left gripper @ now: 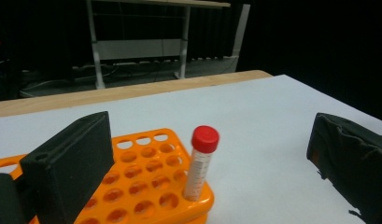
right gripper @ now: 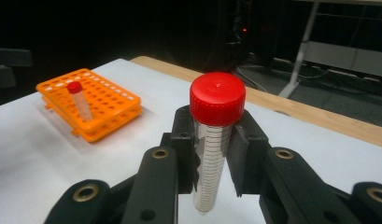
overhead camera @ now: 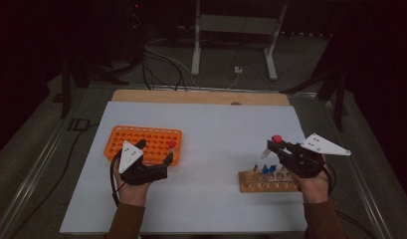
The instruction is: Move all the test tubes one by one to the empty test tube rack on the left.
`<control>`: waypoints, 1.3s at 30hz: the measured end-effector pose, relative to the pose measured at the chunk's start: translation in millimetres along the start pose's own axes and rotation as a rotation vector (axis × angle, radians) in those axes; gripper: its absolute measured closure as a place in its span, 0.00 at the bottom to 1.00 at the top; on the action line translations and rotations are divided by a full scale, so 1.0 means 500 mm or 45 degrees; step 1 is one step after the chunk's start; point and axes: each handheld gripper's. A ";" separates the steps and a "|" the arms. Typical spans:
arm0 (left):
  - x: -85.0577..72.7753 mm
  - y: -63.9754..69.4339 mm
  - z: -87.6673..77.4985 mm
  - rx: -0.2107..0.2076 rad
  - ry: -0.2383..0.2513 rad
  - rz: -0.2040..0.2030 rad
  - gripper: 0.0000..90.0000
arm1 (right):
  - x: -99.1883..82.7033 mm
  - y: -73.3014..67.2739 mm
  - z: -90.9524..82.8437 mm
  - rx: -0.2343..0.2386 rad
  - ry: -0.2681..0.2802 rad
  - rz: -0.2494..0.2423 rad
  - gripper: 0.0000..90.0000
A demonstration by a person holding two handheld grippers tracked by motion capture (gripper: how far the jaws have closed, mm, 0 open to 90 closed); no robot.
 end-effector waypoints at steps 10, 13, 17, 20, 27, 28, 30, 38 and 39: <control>0.011 0.043 0.016 -0.069 -0.001 0.049 0.01 | 0.006 -0.025 0.049 0.080 -0.026 -0.005 0.82; 0.014 0.061 0.022 -0.101 -0.003 0.062 0.02 | 0.008 -0.034 0.064 0.102 -0.038 -0.013 0.82; 0.016 0.084 0.032 -0.136 -0.011 0.091 0.03 | 0.012 -0.044 0.079 0.124 -0.048 -0.025 0.82; 0.015 0.097 0.042 -0.156 -0.021 0.102 0.04 | 0.015 -0.049 0.089 0.136 -0.054 -0.031 0.82; 0.018 0.125 0.054 -0.196 -0.021 0.117 0.04 | 0.021 -0.059 0.114 0.162 -0.066 -0.034 0.82; 0.019 0.128 0.055 -0.205 -0.018 0.123 0.05 | 0.021 -0.062 0.118 0.168 -0.068 -0.032 0.82; 0.019 0.136 0.059 -0.223 -0.011 0.128 0.06 | 0.022 -0.066 0.125 0.176 -0.074 -0.036 0.82; 0.022 0.166 0.072 -0.280 -0.015 0.143 0.08 | 0.024 -0.079 0.153 0.202 -0.090 -0.034 0.82; 0.022 0.170 0.073 -0.290 -0.015 0.148 0.09 | 0.024 -0.081 0.156 0.205 -0.094 -0.031 0.82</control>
Point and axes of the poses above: each handheld gripper's, and its own axes: z roughly forward along the jaws, x roughly out of its top, y roughly to its right, and after that the axes turned 14 degrees about x, right-handed
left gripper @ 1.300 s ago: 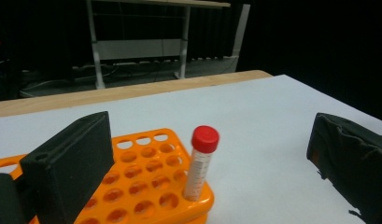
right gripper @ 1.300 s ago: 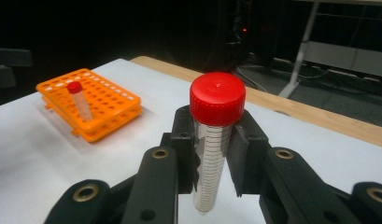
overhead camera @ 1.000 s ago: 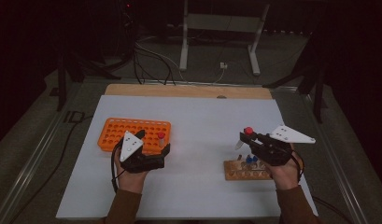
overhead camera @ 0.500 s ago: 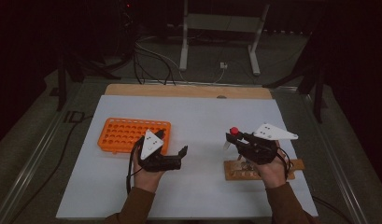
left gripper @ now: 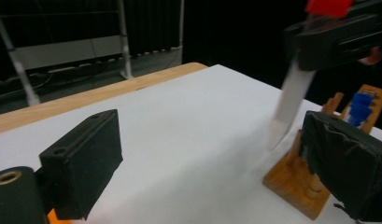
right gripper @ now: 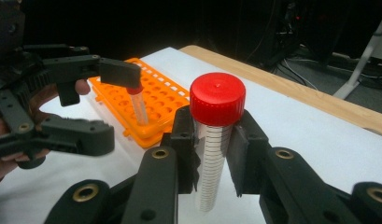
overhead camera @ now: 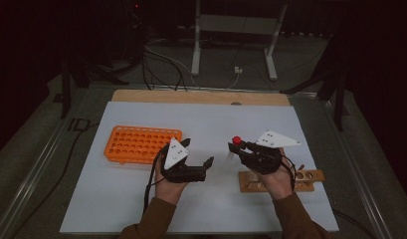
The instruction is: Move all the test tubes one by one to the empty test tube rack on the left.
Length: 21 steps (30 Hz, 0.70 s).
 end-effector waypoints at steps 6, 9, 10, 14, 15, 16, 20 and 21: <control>0.003 0.022 0.014 -0.079 -0.020 0.013 0.21 | -0.001 -0.006 0.021 0.023 -0.006 0.015 0.82; 0.003 0.034 0.021 -0.110 -0.032 0.020 0.24 | -0.002 -0.009 0.029 0.033 -0.009 0.015 0.82; 0.003 0.038 0.023 -0.118 -0.037 0.027 0.26 | -0.002 -0.010 0.031 0.040 -0.010 0.017 0.82; 0.001 0.052 0.032 -0.148 -0.067 0.036 0.36 | -0.004 -0.015 0.040 0.059 -0.007 0.032 0.82; 0.001 0.054 0.034 -0.162 -0.071 0.033 0.47 | -0.004 -0.019 0.045 0.071 -0.008 0.033 0.82; 0.000 0.055 0.036 -0.164 -0.077 0.030 0.47 | -0.004 -0.019 0.045 0.071 -0.008 0.033 0.82; -0.001 0.056 0.041 -0.193 -0.089 0.024 0.66 | -0.006 -0.024 0.049 0.090 -0.010 0.034 0.82; -0.001 0.056 0.041 -0.201 -0.090 0.026 0.74 | -0.008 -0.026 0.051 0.098 -0.016 0.028 0.82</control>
Point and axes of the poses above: each handheld gripper's, and its own axes: z roughly forward along the jaws, x roughly out of its top, y roughly to its right, and after that the axes turned 14 degrees about x, right-handed
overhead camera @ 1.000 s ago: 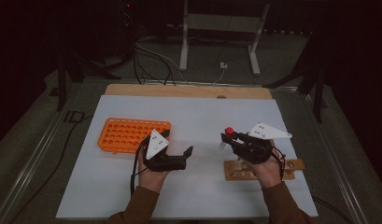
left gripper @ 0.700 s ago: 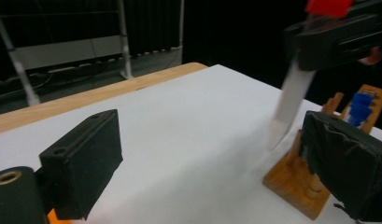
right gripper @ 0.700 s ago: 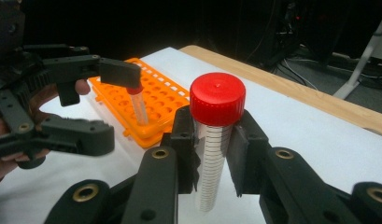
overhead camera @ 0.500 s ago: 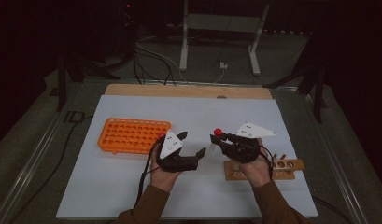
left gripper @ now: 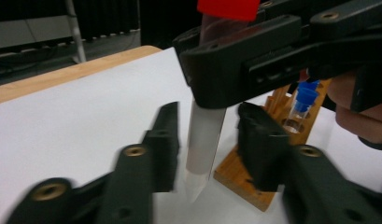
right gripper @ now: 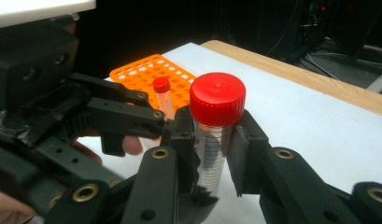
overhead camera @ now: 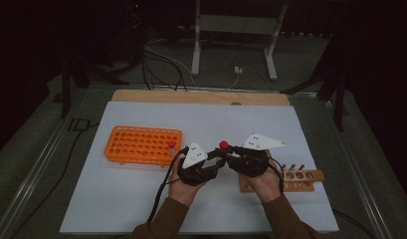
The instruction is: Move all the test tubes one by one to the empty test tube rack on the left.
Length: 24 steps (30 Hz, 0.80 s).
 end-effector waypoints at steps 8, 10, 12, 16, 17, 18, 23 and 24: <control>0.001 0.000 0.002 -0.033 -0.005 0.025 0.84 | -0.005 0.001 -0.008 0.013 0.000 -0.013 0.75; 0.001 -0.004 0.000 -0.022 -0.009 0.022 0.84 | -0.006 0.005 -0.017 0.030 0.025 -0.001 0.69; 0.002 -0.009 -0.004 -0.003 -0.013 0.026 0.84 | -0.009 0.008 -0.030 0.036 0.053 0.009 0.60; 0.003 -0.023 -0.013 0.027 -0.008 0.020 0.84 | -0.015 0.014 -0.053 -0.001 0.061 0.012 0.42; 0.003 -0.027 -0.015 0.032 -0.006 0.019 0.84 | -0.018 0.019 -0.059 -0.019 0.059 0.016 0.39; 0.003 -0.030 -0.017 0.037 -0.003 0.016 0.84 | -0.020 0.023 -0.064 -0.027 0.053 0.029 0.35; 0.002 -0.046 -0.031 0.064 0.012 -0.004 0.84 | -0.032 0.040 -0.079 -0.121 0.015 0.072 0.22; 0.001 -0.050 -0.035 0.068 0.015 -0.010 0.84 | -0.034 0.043 -0.083 -0.139 0.014 0.078 0.19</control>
Point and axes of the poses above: each handheld gripper's, and its own axes: z roughly forward along the jaws, x roughly out of its top, y roughly to its right, and after that the axes turned 14 degrees about x, right-handed
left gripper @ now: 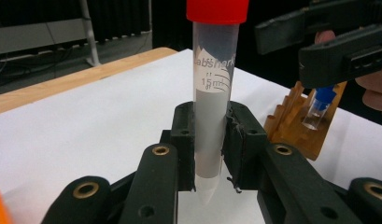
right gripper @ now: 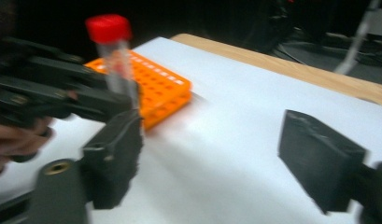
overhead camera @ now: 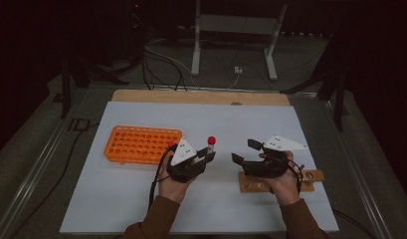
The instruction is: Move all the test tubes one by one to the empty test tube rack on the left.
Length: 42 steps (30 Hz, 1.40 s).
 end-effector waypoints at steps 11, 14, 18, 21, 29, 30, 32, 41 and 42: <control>0.001 -0.047 -0.041 0.056 0.033 -0.040 0.84 | -0.030 0.032 -0.059 -0.118 -0.001 0.051 0.09; 0.000 -0.058 -0.051 0.073 0.039 -0.046 0.84 | -0.035 0.039 -0.075 -0.144 0.010 0.059 0.08; -0.005 -0.073 -0.063 0.088 0.055 -0.070 0.84 | -0.041 0.047 -0.095 -0.167 0.036 0.082 0.05; -0.007 -0.080 -0.068 0.102 0.052 -0.074 0.84 | -0.047 0.054 -0.105 -0.174 0.055 0.104 0.04; -0.013 -0.106 -0.085 0.167 0.064 -0.081 0.84 | -0.053 0.066 -0.124 -0.211 0.081 0.133 0.01; -0.014 -0.110 -0.087 0.177 0.059 -0.079 0.84 | -0.055 0.069 -0.126 -0.214 0.085 0.141 0.01; -0.018 -0.119 -0.092 0.192 0.060 -0.092 0.84 | -0.060 0.074 -0.129 -0.213 0.088 0.156 0.00; -0.048 -0.155 -0.094 0.309 0.030 -0.108 0.84 | -0.066 0.085 -0.143 -0.231 0.110 0.184 0.00; -0.052 -0.158 -0.093 0.323 0.027 -0.107 0.84 | -0.066 0.085 -0.145 -0.232 0.111 0.184 0.00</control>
Point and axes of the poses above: each handheld gripper's, and its own axes: z roughly forward along the jaws, x roughly out of its top, y roughly to its right, and after that the axes turned 14 degrees about x, right-handed
